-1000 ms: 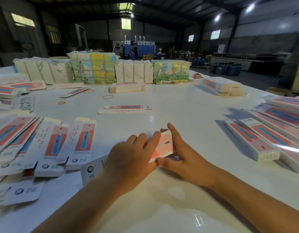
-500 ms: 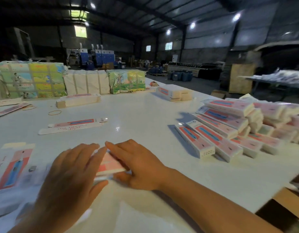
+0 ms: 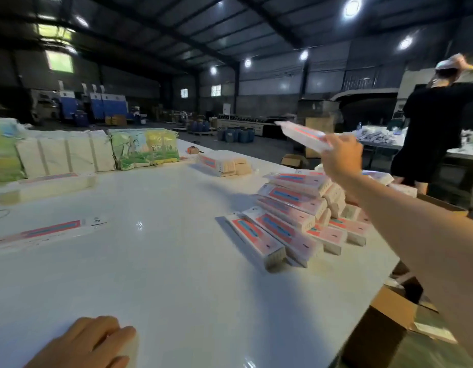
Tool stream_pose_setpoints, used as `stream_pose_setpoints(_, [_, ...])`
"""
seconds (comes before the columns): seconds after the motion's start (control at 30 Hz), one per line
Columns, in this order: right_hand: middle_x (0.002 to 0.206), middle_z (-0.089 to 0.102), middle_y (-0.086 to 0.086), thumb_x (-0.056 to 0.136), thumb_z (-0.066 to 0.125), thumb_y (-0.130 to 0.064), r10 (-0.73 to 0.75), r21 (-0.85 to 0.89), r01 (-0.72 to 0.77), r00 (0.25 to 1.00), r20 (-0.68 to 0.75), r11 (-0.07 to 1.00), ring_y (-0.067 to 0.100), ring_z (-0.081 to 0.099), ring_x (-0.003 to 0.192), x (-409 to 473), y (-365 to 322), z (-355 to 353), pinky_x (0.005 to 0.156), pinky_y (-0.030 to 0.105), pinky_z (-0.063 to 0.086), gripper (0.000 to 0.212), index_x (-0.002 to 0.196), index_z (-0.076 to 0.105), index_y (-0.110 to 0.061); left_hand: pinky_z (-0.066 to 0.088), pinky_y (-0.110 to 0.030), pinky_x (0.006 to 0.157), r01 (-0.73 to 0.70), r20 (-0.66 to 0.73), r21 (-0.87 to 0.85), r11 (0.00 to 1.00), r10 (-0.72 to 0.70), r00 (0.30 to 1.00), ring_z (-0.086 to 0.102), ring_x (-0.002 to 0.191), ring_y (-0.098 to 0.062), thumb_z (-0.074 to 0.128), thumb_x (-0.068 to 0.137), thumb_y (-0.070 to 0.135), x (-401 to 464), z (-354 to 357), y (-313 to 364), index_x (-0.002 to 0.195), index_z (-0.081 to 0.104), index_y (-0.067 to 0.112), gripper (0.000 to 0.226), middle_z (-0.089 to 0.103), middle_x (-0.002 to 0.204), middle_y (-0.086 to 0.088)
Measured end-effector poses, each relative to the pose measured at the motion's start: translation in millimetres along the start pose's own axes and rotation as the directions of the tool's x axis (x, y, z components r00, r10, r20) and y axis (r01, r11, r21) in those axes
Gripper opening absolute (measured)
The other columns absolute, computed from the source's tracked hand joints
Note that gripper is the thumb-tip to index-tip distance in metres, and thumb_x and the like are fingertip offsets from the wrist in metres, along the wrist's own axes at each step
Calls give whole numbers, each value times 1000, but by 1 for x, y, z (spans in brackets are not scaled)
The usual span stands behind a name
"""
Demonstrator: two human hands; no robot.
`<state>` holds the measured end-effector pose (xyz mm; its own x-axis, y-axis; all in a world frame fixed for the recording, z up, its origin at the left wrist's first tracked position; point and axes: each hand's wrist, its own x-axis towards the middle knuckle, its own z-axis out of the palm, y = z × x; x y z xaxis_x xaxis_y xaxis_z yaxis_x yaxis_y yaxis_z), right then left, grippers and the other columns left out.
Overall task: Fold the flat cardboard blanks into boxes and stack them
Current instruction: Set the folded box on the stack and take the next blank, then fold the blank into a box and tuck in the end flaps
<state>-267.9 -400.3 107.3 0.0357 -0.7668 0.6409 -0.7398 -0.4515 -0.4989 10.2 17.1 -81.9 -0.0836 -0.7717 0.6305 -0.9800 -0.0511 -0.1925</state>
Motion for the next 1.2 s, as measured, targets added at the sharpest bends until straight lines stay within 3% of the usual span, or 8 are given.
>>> stream_pose_setpoints(0.1, [124,47,21,92,49,-16,203,-313,-130,956,211,941,40,46,113,-4,57,4,93,43,46,36,125,60,-24,37,-27,54,-27,0,-31,999,27,1000,30,65,-16,28,83,27,7,-7,4,84,46,34,19,36,80,13])
stream_pose_setpoints(0.17, [123,51,20,90,47,-14,206,-326,-118,946,252,938,39,52,107,-12,63,7,88,45,50,38,123,62,-23,46,-25,43,-36,3,-43,998,36,999,30,66,-15,31,81,26,11,-12,7,86,45,35,18,34,81,14])
stream_pose_setpoints(0.3, [128,48,20,87,41,-4,85,-195,-66,992,91,979,38,41,120,-8,18,1,98,46,41,37,117,63,-9,47,-23,45,-16,16,-48,999,17,1000,34,69,-12,15,97,41,16,-21,12,93,46,32,33,36,86,15])
stream_pose_setpoints(0.43, [127,57,16,90,44,-4,-307,153,298,951,34,942,30,49,118,-31,-95,-14,98,32,37,35,119,64,-7,46,-17,46,58,131,-67,996,-49,990,39,73,-7,24,95,39,15,-33,22,89,64,32,42,54,82,14])
stream_pose_setpoints(0.6, [113,68,2,90,55,-16,-724,503,591,681,109,631,10,55,98,-171,-187,5,94,28,39,24,108,70,-15,40,-10,67,207,293,-106,973,-168,941,53,85,-1,37,85,39,14,-49,34,101,67,35,35,57,94,19])
stream_pose_setpoints(0.77, [125,59,0,94,47,-23,-762,430,655,378,525,621,23,50,117,-288,-178,71,94,33,41,27,112,66,-18,35,-26,93,295,349,-56,954,-258,901,36,106,-11,17,92,46,8,-48,35,124,50,30,48,46,117,10])
stream_pose_setpoints(1.07, [115,62,2,92,56,-21,-759,512,564,419,499,648,25,53,107,-302,-175,80,90,33,42,23,111,69,-16,34,-35,92,364,391,-77,928,-308,867,38,111,-19,38,96,35,7,-51,34,127,51,23,36,50,123,1])
stream_pose_setpoints(1.2, [113,62,1,90,57,-16,-760,515,561,425,493,648,26,54,105,-301,-175,79,88,31,41,21,107,71,-16,39,-33,90,640,288,11,768,-616,733,41,119,-18,44,92,41,3,-67,-3,128,51,29,39,49,128,4])
